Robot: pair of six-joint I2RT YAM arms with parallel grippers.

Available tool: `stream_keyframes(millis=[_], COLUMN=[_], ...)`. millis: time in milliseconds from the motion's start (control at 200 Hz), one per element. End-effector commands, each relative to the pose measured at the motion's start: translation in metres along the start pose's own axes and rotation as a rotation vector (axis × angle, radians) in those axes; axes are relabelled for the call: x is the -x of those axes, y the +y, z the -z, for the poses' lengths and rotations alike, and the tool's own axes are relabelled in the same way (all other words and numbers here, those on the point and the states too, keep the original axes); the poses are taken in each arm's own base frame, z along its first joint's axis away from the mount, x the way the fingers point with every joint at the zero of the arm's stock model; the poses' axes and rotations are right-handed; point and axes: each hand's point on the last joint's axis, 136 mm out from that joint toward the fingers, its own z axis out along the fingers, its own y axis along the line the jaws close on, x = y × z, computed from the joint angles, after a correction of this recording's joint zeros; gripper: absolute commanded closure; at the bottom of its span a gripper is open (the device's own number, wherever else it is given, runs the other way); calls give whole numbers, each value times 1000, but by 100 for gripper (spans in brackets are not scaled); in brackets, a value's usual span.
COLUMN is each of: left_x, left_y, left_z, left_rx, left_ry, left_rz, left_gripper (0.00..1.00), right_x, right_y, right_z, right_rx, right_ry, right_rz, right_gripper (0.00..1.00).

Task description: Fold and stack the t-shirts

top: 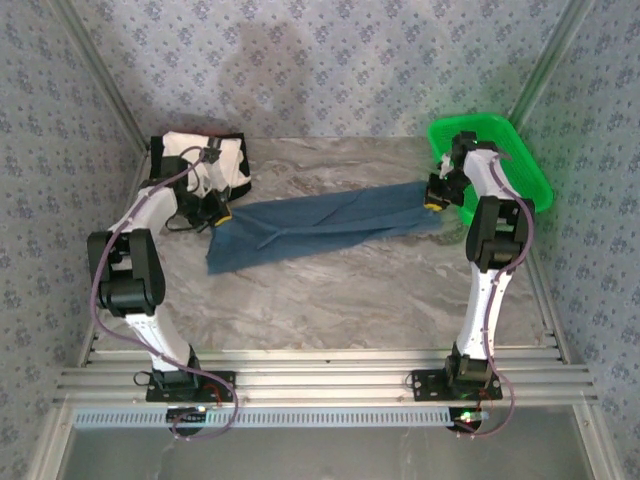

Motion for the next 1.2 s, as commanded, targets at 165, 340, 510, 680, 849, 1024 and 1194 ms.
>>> stream_keyframes(millis=[165,340,510,680,849,1024,1194], left_x=[17,26,45,59,35,-35,-91], left_y=[-1,-5,-30,-39,-44,-52,-54], left_z=[-7,-8,8,46,85,85,42], left_rx=[-10,-33,-120,-162,-149,-107,-135], left_ry=[-16,-45,-127,-238,-274,-151,-44], left_rz=[26,60,117,181,199,153,216], left_gripper=[99,90,60,44,38,32,29], right_x=[8,23,47,46,10,-42,-82], right_y=[-5,9,32,56,82,110,118], right_z=[-10,-2,29,66,86,99,95], right_rx=[-44,13,124,215,346,497,588], right_ry=[12,-39,-145,-215,-206,-231,-288], right_rz=[-16,-42,-54,-7,78,192,215], right_gripper=[90,77,66,65,55,34,20])
